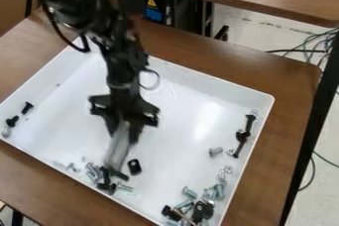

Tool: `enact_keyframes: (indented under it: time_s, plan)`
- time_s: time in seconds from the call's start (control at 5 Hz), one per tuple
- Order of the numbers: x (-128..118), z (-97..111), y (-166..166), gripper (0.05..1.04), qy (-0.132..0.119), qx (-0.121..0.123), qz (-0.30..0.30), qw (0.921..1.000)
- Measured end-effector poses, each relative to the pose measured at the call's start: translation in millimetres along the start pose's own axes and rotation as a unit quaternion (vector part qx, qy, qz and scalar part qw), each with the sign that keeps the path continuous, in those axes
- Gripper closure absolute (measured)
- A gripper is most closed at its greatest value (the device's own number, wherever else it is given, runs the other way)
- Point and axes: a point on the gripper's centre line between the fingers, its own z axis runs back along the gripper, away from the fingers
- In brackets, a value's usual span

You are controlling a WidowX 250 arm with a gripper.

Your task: Sweep into pile

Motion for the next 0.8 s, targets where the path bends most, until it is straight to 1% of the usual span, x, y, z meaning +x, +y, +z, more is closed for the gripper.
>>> enact_keyframes:
  time_s: [0.2,0.4,0.6,0.8]
  plan:
    - [22,-13,27,0.721,0.050,0.002,-0.071,0.9962]
    - [49,-15,29,0.721,0.063,0.011,-0.175,0.9825]
    - [68,-15,33,0.711,0.066,0.026,-0.247,0.9663]
    - [70,-14,33,0.628,0.073,0.025,-0.242,0.9671]
